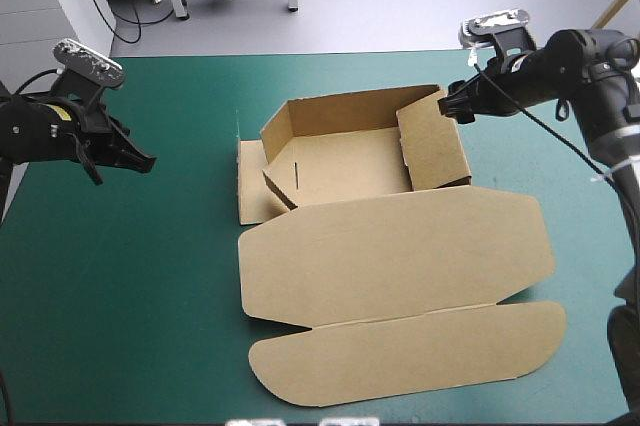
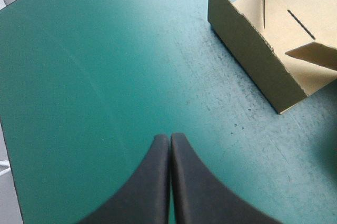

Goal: Fold the box

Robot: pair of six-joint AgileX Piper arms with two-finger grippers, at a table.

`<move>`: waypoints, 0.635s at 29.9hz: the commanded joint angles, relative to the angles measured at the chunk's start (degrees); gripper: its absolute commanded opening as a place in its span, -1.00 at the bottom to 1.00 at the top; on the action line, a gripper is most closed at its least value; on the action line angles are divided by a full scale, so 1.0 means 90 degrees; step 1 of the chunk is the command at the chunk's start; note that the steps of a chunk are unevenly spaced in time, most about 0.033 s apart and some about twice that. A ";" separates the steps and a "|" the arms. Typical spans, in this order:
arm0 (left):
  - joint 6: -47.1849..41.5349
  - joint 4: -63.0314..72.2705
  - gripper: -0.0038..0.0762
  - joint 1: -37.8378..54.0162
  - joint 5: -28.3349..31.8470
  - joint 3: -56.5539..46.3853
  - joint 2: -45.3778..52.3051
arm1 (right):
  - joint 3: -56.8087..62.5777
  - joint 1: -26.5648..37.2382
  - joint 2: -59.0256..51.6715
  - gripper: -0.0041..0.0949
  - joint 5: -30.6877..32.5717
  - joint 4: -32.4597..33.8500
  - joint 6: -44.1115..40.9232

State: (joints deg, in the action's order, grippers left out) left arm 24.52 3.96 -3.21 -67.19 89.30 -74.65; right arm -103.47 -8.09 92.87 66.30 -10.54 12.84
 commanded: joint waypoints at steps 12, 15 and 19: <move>-0.0072 0.0108 -0.93 0.0004 0.0250 0.0182 0.0199 | -0.0036 0.0035 -0.0930 0.50 -0.0121 0.0106 0.0070; -0.0087 0.0108 -0.93 0.0004 0.0237 0.0182 0.0199 | 0.0021 0.0035 -0.0683 0.50 -0.0109 0.0121 0.0014; -0.0087 0.0108 -0.93 0.0004 0.0203 0.0182 0.0199 | 0.0064 0.0035 -0.0240 0.50 -0.0109 0.0109 0.0015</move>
State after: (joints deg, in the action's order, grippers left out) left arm 24.47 3.96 -3.21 -67.62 89.30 -74.65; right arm -101.86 -8.09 90.03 68.10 -9.46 12.84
